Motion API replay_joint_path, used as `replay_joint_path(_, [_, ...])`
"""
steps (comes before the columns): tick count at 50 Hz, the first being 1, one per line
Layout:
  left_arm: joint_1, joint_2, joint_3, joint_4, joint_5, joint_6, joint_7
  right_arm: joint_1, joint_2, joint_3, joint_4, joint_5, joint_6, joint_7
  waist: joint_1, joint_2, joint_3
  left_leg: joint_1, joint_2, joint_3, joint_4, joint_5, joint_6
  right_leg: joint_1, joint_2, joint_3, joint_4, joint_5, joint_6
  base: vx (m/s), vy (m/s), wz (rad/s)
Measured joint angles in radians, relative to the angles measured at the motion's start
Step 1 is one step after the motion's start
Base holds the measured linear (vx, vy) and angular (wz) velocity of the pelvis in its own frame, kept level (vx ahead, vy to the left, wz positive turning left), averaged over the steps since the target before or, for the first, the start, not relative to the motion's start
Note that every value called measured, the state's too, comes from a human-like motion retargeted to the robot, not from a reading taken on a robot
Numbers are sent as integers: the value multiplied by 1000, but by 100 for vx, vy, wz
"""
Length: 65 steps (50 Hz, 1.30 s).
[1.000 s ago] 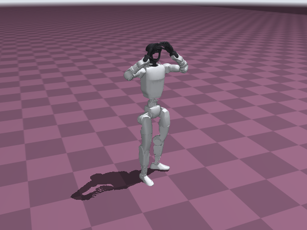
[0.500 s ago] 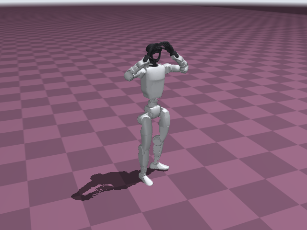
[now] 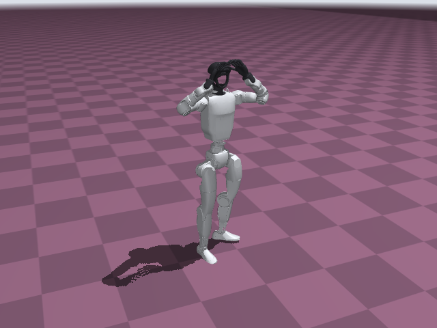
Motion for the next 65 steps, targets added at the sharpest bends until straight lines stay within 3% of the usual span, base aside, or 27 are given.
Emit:
replay_joint_path(30, [9,10,-4,-8,4,-5,-7,-31,-6,32,-13,3,-5,12,12,3,-8,-30,9,-50,17,5,3,6,-5,-51,-6,-10,0,0,0,0])
replay_joint_path(40, [96,68,30,-5,-46,-4,-35,-15,14,48,-11,27,-6,15,15,3,21,-59,5,-77,27,13,2,-4,-16,-75,-6,-14,0,-1,0,1])
replay_joint_path(49, [522,59,224,4,-217,2,-100,188,151,95,-8,80,1,115,65,5,115,-101,-34,-116,79,20,35,-8,-74,-88,1,-23,0,-7,4,12])
replay_joint_path(56, [992,-46,338,116,-387,65,-188,486,424,153,176,130,54,179,144,-22,171,-167,-23,-2,136,50,84,-29,-155,-107,7,-29,0,-3,8,22])
replay_joint_path(65, [1508,-212,384,499,-556,177,-193,791,754,253,616,262,134,225,207,-16,188,-224,29,116,-42,145,13,-16,-214,-220,22,-61,0,11,20,71])
